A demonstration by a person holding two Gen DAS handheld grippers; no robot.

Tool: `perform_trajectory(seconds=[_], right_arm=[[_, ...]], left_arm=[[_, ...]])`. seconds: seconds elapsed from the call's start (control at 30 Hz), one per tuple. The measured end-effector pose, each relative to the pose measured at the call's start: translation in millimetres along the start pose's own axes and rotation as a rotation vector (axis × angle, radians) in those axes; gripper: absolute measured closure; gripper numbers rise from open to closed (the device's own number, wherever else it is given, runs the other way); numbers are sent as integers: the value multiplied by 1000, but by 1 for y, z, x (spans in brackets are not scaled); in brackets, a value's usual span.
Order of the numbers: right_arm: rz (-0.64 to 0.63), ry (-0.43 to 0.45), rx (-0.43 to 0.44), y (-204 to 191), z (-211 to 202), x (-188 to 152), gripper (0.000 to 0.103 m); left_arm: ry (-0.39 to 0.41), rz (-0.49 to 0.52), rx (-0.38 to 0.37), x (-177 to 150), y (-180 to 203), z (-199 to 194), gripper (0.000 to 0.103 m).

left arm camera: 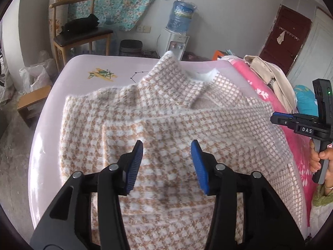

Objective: Fold large clothes
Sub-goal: 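Move both grippers down the coat body toward its hem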

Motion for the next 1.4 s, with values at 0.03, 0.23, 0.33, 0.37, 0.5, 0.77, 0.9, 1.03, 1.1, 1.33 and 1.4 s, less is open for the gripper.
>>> perform_trajectory(seconds=[0.03, 0.23, 0.33, 0.37, 0.5, 0.77, 0.9, 1.03, 1.1, 1.33, 1.4], right_arm=[[-30, -10, 26, -12, 8, 1, 75], [-40, -64, -32, -37, 54, 14, 75], [-1, -58, -67, -36, 40, 15, 75], [-11, -47, -84, -38, 30, 11, 74], [-11, -14, -18, -26, -8, -26, 59], [193, -13, 31, 38, -56, -120, 48], [188, 41, 48, 25, -108, -158, 44], [149, 54, 39, -14, -135, -199, 44], [127, 71, 59, -30, -142, -214, 44], [109, 16, 135, -54, -104, -211, 44], [150, -54, 125, -40, -82, -213, 44]], left_arm=[[-18, 6, 1, 1, 4, 7, 53], [-53, 25, 123, 13, 12, 38, 51], [-52, -9, 100, 14, 10, 24, 51], [-42, -5, 97, 11, 10, 16, 51], [-46, 28, 29, -11, 15, -12, 43], [-111, 4, 70, -43, 7, -15, 38], [-63, -22, 21, -63, 12, -55, 31], [-49, 7, 29, -108, 27, -95, 25], [-67, -5, 38, -133, 32, -108, 24], [-120, -71, 75, -212, 42, -130, 21], [-155, -83, 122, -231, 41, -129, 21]])
Point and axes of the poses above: each gripper's, at about its wrist camera, not at the fingertips, and z roughly the way its jaws point, y to its right, x to its top, the point moved 3 cm from there along z, roughly the way its jaws point, and after that the axes turned 6 degrees about -y, right-handed, at the moved point
